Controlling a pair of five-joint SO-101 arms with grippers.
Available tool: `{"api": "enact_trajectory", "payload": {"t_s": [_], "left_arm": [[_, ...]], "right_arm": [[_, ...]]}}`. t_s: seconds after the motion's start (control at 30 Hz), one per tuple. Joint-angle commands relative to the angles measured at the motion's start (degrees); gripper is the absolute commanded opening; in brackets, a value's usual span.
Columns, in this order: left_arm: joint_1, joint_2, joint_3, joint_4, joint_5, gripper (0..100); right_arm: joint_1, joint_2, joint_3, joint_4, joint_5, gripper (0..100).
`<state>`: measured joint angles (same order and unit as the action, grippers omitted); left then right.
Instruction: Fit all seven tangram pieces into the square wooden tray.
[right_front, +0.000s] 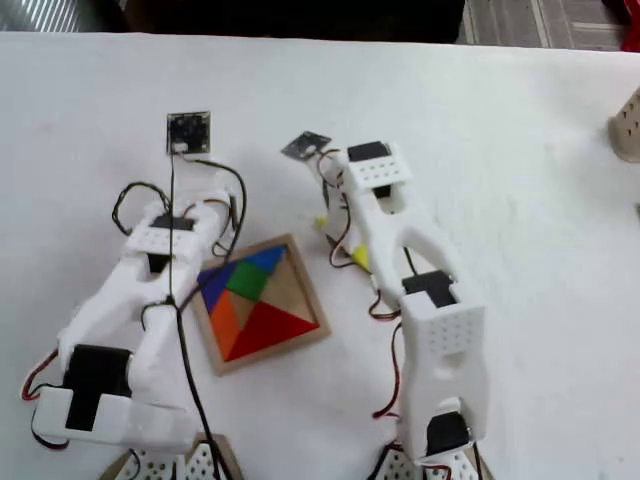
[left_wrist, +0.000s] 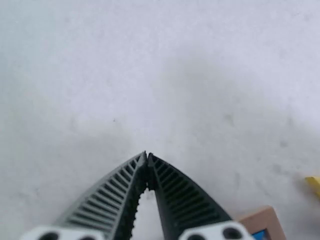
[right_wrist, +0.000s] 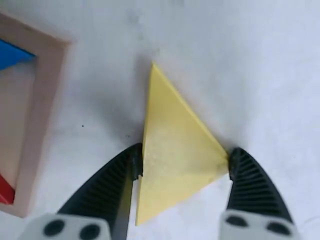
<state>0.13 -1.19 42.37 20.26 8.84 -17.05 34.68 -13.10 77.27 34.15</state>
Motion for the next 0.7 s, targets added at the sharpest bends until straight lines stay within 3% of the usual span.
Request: {"api": "enact_trajectory", "payload": {"t_s": [0.0, 0.67], "left_arm": [[0.0, -0.4, -2.9, 0.2, -0.4, 2], [0.0, -0.4, -2.9, 0.0, -0.4, 2]], "right_arm": [[1.7, -3.6, -1.0, 0.8, -1.7, 16.6], [-1.7, -9.5, -0.9, 7.6, -4.7, 16.6]]}}
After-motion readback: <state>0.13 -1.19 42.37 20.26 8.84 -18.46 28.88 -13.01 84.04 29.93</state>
